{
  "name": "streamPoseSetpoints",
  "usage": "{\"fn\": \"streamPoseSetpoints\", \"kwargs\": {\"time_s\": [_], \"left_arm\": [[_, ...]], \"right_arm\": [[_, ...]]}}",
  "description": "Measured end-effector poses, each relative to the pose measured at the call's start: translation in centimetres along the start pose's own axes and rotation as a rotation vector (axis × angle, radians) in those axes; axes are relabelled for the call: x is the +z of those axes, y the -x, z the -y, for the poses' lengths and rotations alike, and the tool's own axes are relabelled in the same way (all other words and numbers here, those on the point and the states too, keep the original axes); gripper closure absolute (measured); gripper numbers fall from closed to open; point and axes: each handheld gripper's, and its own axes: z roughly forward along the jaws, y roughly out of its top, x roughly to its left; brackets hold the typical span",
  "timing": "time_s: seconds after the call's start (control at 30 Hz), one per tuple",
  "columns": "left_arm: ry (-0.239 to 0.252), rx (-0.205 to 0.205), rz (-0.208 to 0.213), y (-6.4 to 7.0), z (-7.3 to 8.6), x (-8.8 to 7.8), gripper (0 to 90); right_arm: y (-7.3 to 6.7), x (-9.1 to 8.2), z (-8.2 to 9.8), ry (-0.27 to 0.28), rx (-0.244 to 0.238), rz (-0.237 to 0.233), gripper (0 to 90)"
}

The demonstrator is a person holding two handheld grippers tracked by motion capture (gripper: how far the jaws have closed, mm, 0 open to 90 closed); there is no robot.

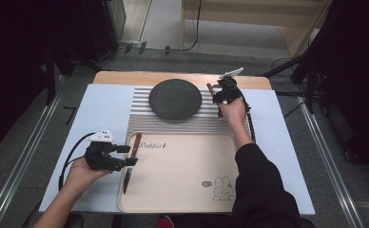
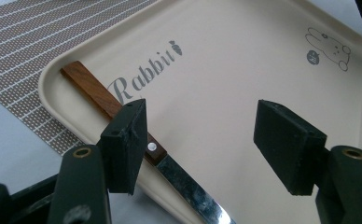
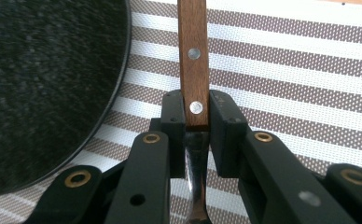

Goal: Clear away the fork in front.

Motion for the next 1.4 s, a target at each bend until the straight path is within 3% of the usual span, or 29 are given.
{"fn": "streamPoseSetpoints", "kwargs": {"time_s": [0.2, 0.43, 0.57, 1.4], "left_arm": [[0.002, -0.002, 0.000, 0.0, 0.0, 0.0, 34.7], [0.001, -0.003, -0.001, -0.1, 0.0, 0.0, 34.7], [0.004, -0.006, 0.001, -0.1, 0.0, 0.0, 34.7], [0.021, -0.045, 0.010, -0.2, -0.4, 0.4, 34.8]], "right_arm": [[0.5, -1.3, 0.2, 0.009, -0.019, -0.057, 75.9], [0.1, -3.1, 0.6, 0.017, -0.072, -0.124, 75.9], [0.2, -3.9, 1.1, 0.029, -0.079, -0.177, 75.9], [-0.2, -7.0, 6.0, 0.057, -0.176, -0.304, 75.9]]}}
